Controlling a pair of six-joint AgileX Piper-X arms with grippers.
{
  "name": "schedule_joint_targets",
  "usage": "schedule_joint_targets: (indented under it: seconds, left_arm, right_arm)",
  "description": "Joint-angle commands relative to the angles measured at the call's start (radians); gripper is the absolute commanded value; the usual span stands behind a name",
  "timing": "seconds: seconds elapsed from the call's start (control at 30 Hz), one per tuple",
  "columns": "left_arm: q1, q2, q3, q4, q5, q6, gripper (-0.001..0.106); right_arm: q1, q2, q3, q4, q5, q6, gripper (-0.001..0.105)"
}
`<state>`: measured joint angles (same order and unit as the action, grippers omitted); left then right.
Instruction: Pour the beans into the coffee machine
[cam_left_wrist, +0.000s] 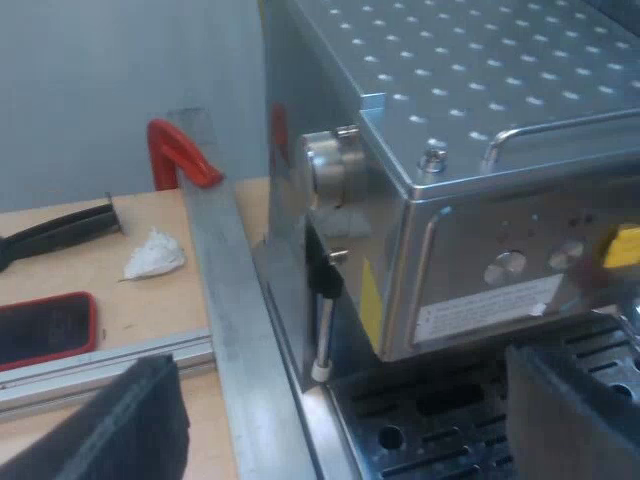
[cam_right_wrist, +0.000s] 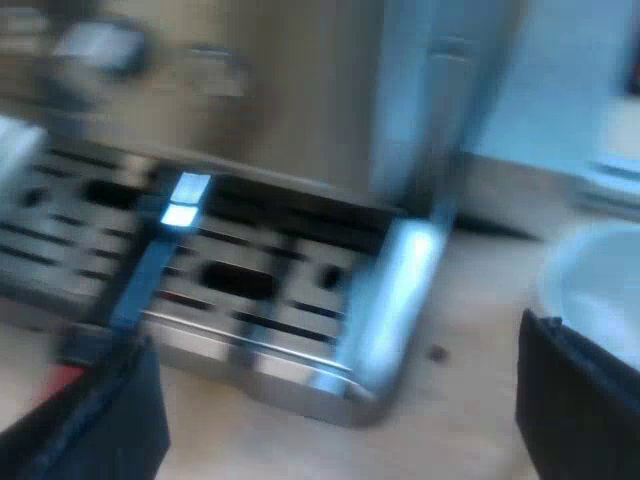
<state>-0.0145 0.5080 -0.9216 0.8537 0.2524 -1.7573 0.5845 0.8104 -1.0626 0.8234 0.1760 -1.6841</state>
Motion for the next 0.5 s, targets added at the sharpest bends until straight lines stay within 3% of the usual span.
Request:
schedule_joint_targets:
  seconds: [0.03, 0.1, 0.3, 0.5]
  left_arm:
    - [-0.051, 0.009, -0.007, -0.006, 0.013, -0.012, 0.070]
    - [-0.072, 0.009, -0.007, -0.005, 0.013, -0.010, 0.070]
    - [-0.073, 0.003, -0.007, 0.008, 0.013, -0.010, 0.070]
    - [-0.073, -0.018, -0.007, 0.008, 0.013, -0.010, 0.070]
  right_arm:
    - [-0.061, -0.025, -0.010, 0.046, 0.004, -0.018, 0.074]
    - [-0.244, -0.066, -0.010, 0.129, -0.042, -0.059, 0.074]
    - [-0.523, -0.131, -0.010, 0.191, -0.112, -0.135, 0.074]
    - [-0.690, -0.189, -0.010, 0.202, -0.167, -0.153, 0.074]
